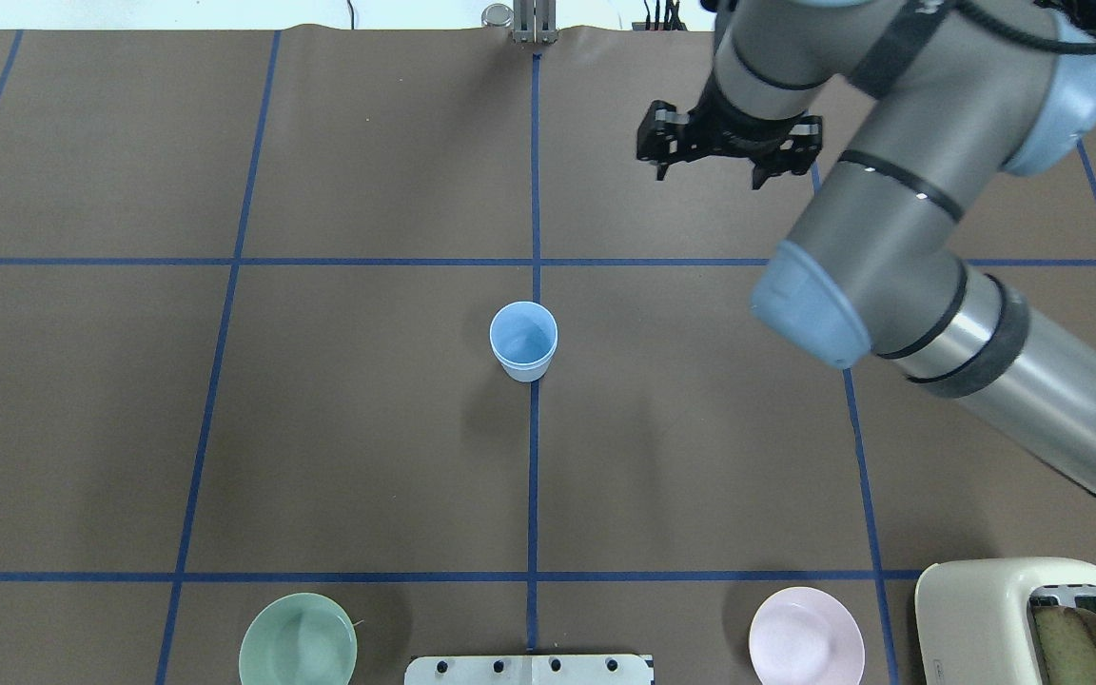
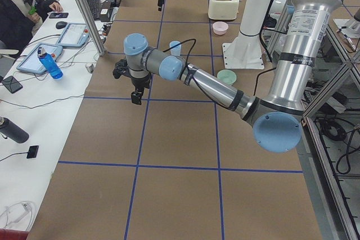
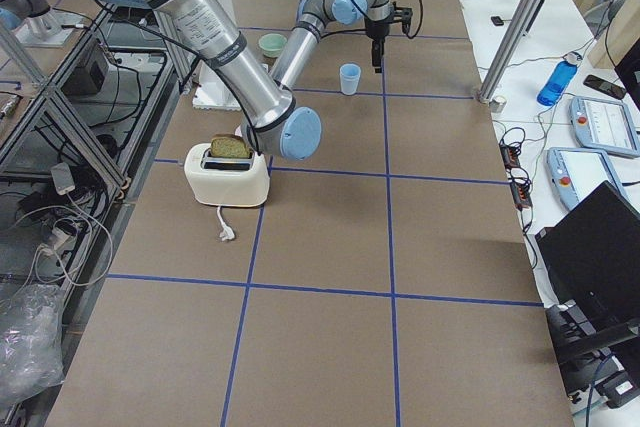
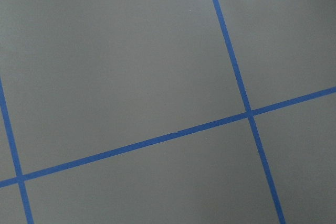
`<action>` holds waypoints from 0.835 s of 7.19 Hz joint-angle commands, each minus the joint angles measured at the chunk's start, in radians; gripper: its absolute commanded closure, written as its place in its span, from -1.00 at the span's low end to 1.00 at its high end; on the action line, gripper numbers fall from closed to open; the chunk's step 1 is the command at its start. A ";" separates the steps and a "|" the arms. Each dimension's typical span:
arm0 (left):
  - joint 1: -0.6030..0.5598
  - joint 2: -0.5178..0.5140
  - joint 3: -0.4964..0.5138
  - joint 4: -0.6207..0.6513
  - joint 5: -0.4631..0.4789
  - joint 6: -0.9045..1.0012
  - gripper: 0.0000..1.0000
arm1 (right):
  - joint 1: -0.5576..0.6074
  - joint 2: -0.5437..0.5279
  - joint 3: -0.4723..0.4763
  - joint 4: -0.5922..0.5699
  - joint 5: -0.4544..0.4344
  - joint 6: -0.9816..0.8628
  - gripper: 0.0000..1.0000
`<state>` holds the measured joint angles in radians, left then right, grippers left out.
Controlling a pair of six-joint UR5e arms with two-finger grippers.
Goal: Stack blue cups with both arms
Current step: 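Open the right gripper and raise it away from the stacked cups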
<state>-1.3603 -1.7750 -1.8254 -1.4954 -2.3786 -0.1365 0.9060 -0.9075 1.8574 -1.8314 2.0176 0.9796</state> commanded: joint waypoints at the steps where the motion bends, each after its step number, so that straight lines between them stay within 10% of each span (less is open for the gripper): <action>1: -0.055 0.009 0.047 -0.002 -0.014 0.064 -0.95 | 0.251 -0.192 0.036 0.012 0.168 -0.313 -1.00; 6: -0.180 0.035 0.135 0.006 -0.073 0.259 -0.95 | 0.468 -0.403 -0.107 0.224 0.241 -0.641 -1.00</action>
<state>-1.5200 -1.7545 -1.7003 -1.4892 -2.4494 0.0951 1.3337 -1.2499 1.8016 -1.7280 2.2127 0.3620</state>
